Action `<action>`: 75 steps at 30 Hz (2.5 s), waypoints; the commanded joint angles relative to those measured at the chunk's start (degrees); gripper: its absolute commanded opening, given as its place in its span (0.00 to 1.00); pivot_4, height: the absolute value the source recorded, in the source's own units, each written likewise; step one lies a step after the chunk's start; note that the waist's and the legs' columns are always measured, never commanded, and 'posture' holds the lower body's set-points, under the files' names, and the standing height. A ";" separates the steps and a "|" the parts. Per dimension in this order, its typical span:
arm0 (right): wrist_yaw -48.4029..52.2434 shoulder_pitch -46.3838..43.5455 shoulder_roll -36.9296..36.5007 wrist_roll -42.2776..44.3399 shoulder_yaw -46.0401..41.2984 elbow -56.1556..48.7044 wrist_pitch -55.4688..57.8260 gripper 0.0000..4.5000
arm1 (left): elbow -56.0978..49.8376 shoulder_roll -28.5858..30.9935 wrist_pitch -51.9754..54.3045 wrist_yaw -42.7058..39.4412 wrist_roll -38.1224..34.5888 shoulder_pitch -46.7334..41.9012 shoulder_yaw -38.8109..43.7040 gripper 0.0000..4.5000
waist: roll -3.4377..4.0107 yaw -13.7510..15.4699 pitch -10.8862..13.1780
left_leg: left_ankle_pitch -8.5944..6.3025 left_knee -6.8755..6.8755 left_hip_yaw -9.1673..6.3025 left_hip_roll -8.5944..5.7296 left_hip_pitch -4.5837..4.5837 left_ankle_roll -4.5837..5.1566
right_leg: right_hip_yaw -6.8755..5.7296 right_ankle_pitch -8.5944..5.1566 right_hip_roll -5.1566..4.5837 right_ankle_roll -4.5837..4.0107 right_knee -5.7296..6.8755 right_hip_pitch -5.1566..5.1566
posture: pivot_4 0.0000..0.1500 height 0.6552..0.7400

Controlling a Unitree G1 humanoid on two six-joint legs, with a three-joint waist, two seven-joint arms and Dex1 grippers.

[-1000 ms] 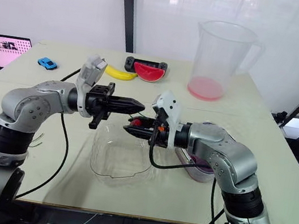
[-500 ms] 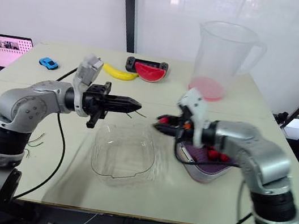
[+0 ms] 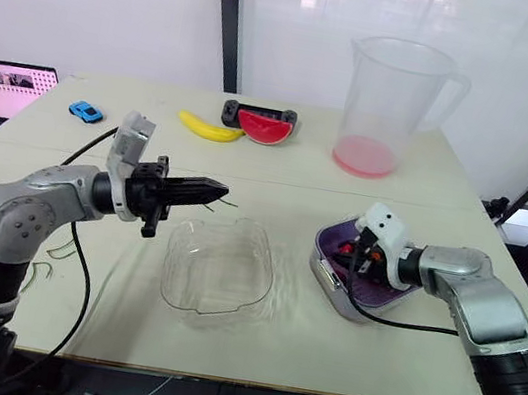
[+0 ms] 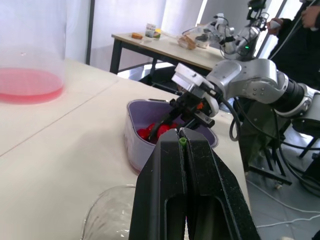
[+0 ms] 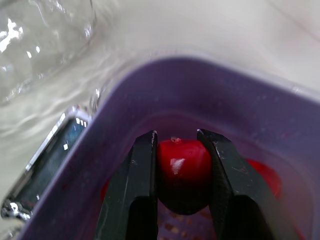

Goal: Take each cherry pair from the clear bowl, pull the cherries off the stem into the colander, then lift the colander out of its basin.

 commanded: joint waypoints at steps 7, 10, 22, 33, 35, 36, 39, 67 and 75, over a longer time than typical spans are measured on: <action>5.31 -0.90 -4.25 5.36 -9.67 -2.68 3.28 0.99 | -1.06 1.80 0.01 -0.08 -1.45 -0.49 1.37 0.00 | 0.00 0.21 0.00 | 0.00 0.00 0.00 0.00 0.00 0.00 | 0.00 0.00 0.01 0.00 -0.01 0.00 | 1.00 1.00; 7.56 -2.36 -5.68 10.18 -14.59 -3.17 5.93 0.99 | -0.92 2.00 -0.04 -0.37 -1.47 -0.40 1.39 0.00 | 0.00 0.40 0.00 | -0.01 0.00 0.01 0.00 0.00 0.02 | 0.00 0.00 0.01 0.00 -0.01 0.01 | 1.00 1.00; 12.11 -16.41 -1.71 31.89 -19.50 -6.84 16.61 0.99 | -0.77 9.98 0.45 -1.47 -1.91 7.85 8.56 0.00 | 0.02 0.79 0.01 | -0.02 -0.02 0.03 0.05 0.02 0.03 | 0.01 0.00 0.03 0.00 -0.03 0.02 | 1.00 1.00; 12.44 -17.39 1.16 28.96 -13.39 -4.51 13.88 0.99 | 9.61 16.80 0.35 2.18 4.69 32.73 20.46 0.00 | 0.07 1.42 0.05 | -0.04 -0.10 0.04 0.10 0.01 0.06 | 0.00 0.00 -0.11 0.00 -0.02 -0.05 | 1.00 1.00; 12.56 -17.40 1.49 28.37 -12.97 -4.38 13.28 0.99 | 14.65 15.35 -0.48 6.64 7.17 33.80 21.98 0.00 | 0.06 1.61 0.04 | -0.04 -0.08 0.00 0.09 -0.01 0.06 | -0.05 0.00 -0.15 -0.01 -0.02 -0.02 | 1.00 1.00; 12.54 -17.45 1.58 28.30 -12.95 -4.44 13.25 0.99 | 14.64 15.09 -1.81 6.38 8.43 35.18 21.39 0.00 | 0.05 1.50 0.03 | -0.04 -0.07 0.00 0.08 -0.01 0.06 | -0.06 0.00 -0.15 0.00 -0.02 -0.01 | 1.00 1.00; 11.37 -17.66 1.61 28.64 -13.01 -4.27 14.50 0.99 | 14.27 13.73 -2.54 6.27 8.61 36.16 20.85 0.00 | 0.06 1.40 0.04 | -0.04 -0.08 0.05 0.04 -0.01 0.06 | -0.02 0.00 -0.20 0.00 -0.02 -0.04 | 1.00 1.00; 8.61 -14.35 -2.97 29.79 -15.50 -9.24 20.18 1.00 | 6.50 22.51 7.81 -4.69 -2.08 13.13 14.99 0.98 | 0.05 1.47 0.04 | -0.03 -0.10 0.05 0.05 -0.03 0.05 | -0.04 0.00 -0.18 0.00 0.00 -0.07 | 1.00 1.00; 3.25 -0.52 -9.48 29.59 -25.75 -19.75 22.30 1.00 | 0.91 21.45 -4.74 -15.38 6.15 0.19 -0.75 0.98 | 0.06 1.03 0.04 | -0.03 -0.13 0.15 -0.01 -0.01 0.05 | 0.01 0.00 -0.08 0.00 -0.02 -0.08 | 1.00 1.00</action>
